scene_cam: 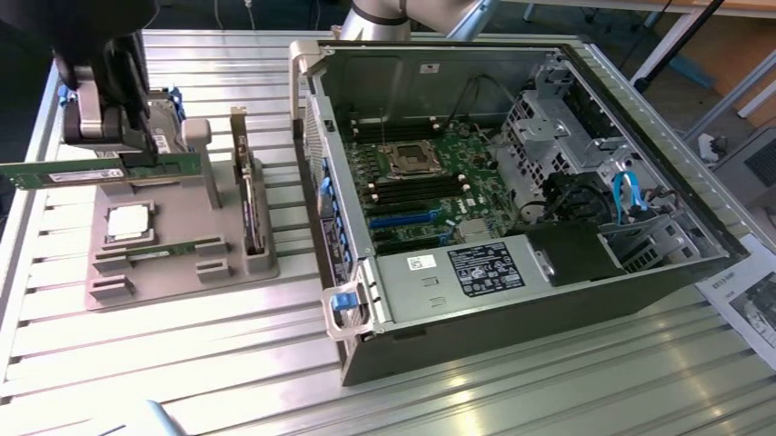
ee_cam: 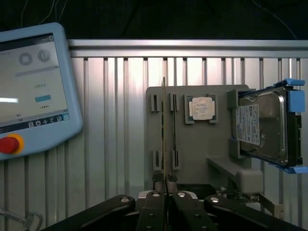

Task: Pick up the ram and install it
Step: 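Pick up the ram and move it above insertion slot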

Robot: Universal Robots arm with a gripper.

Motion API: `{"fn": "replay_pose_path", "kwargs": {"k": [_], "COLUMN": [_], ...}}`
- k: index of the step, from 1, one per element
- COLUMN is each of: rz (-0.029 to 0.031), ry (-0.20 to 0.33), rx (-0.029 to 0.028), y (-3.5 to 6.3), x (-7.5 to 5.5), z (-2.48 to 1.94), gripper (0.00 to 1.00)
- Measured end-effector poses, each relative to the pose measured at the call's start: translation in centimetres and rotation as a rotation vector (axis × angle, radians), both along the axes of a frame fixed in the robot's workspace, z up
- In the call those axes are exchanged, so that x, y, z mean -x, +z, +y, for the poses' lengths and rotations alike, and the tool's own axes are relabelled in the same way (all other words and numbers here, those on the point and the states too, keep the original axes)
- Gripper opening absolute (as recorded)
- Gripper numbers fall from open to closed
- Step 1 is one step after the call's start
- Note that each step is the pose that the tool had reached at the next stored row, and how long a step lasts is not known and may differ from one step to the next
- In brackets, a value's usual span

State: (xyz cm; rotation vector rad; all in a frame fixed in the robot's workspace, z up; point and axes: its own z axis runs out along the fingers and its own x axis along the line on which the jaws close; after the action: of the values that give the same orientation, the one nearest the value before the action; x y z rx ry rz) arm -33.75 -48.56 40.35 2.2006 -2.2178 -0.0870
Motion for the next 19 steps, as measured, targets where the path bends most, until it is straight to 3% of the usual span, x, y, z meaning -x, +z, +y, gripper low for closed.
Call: {"fn": "replay_pose_path", "kwargs": {"k": [15, 19], "rz": [0.0138, 0.0221], "ry": [0.000, 0.000], "rx": [-0.0001, -0.0001], "y": [0.00, -0.01], "x": [-5.4, -8.0], "z": [-0.35, -0.49], "gripper": [0.12, 0.12]}}
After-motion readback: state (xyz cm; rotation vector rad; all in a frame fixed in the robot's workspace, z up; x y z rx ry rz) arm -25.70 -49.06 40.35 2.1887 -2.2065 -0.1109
